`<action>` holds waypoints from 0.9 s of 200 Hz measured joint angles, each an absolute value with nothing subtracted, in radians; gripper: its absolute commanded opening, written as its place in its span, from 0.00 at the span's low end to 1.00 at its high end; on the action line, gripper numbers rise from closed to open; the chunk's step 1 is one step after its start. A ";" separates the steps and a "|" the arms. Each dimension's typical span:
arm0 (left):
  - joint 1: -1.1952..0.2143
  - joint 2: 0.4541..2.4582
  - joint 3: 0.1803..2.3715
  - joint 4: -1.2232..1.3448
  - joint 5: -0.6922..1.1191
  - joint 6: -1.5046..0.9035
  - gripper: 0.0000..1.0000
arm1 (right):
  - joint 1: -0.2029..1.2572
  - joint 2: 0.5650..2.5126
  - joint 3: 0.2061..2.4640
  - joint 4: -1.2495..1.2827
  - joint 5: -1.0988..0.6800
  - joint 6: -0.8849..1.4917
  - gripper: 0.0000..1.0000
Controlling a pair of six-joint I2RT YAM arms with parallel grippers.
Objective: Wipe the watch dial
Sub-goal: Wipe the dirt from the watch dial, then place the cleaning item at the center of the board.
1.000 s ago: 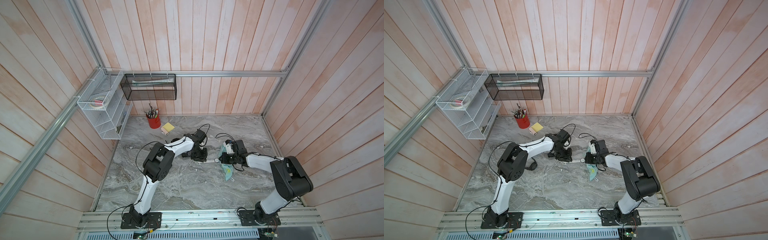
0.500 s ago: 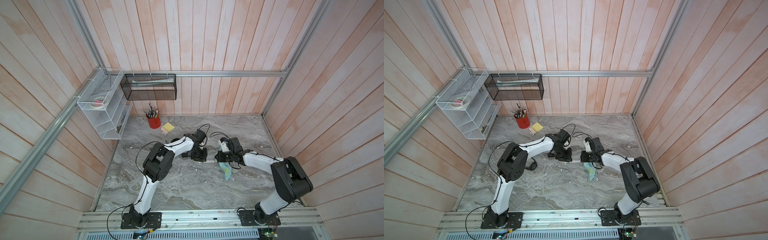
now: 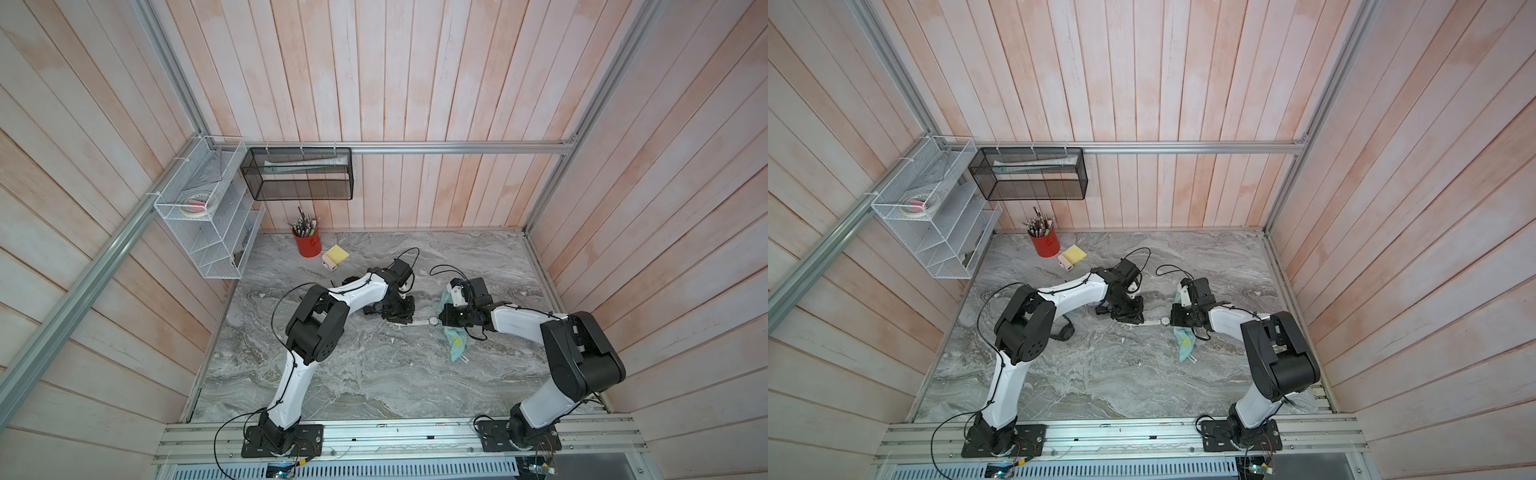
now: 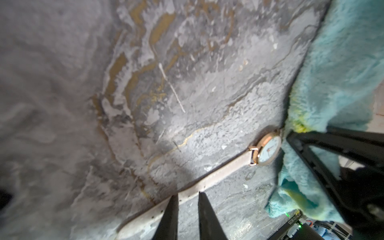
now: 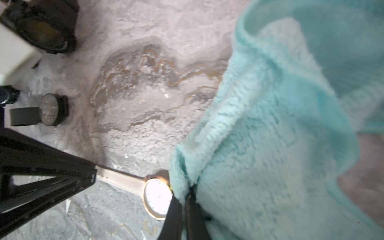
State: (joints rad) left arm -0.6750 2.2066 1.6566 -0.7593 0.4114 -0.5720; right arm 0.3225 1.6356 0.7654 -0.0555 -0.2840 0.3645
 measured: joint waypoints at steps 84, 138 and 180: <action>-0.668 2.199 1.636 -0.740 0.423 -0.577 0.21 | 0.272 1.484 0.937 -0.278 -0.132 0.266 0.00; -0.659 2.174 1.589 -0.690 0.437 -0.588 0.22 | 0.199 1.406 0.958 -0.337 -0.038 0.231 0.00; -0.653 2.147 1.550 -0.679 0.429 -0.590 0.22 | 0.128 1.423 0.920 -0.383 0.034 0.204 0.00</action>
